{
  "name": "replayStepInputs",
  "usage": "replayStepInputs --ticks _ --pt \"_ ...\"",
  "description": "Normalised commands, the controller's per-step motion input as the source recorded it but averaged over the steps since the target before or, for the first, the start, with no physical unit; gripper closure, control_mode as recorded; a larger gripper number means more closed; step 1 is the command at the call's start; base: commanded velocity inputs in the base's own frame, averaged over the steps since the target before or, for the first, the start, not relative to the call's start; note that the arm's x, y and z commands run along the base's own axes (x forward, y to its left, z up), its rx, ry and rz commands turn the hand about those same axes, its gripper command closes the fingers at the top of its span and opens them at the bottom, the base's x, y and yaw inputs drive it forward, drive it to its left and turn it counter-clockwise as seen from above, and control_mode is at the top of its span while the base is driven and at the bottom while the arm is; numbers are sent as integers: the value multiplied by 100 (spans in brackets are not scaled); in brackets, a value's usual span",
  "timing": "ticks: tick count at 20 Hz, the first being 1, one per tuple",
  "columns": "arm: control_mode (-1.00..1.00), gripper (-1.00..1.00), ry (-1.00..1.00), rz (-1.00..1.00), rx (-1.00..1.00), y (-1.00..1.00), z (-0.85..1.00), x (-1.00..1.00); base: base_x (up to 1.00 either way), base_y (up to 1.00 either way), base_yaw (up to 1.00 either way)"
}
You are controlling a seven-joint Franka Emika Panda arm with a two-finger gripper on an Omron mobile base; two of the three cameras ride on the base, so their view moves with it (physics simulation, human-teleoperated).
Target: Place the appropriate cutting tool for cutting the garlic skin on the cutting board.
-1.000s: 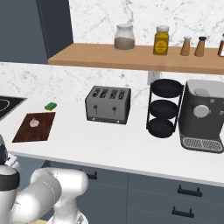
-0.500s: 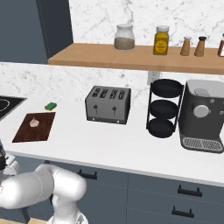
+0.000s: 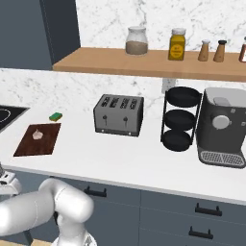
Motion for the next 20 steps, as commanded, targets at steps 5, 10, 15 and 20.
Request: replayStepInputs --ticks 5,10,15,20 --pt "-100 -100 0 3 -4 -10 -60 0 0 0 0" --pt "-100 -100 0 3 -3 -1 -48 6 0 0 0" --pt "-100 -100 0 5 -1 0 -38 21 0 0 0" --pt "-100 -100 0 6 -1 0 -38 8 0 0 0"
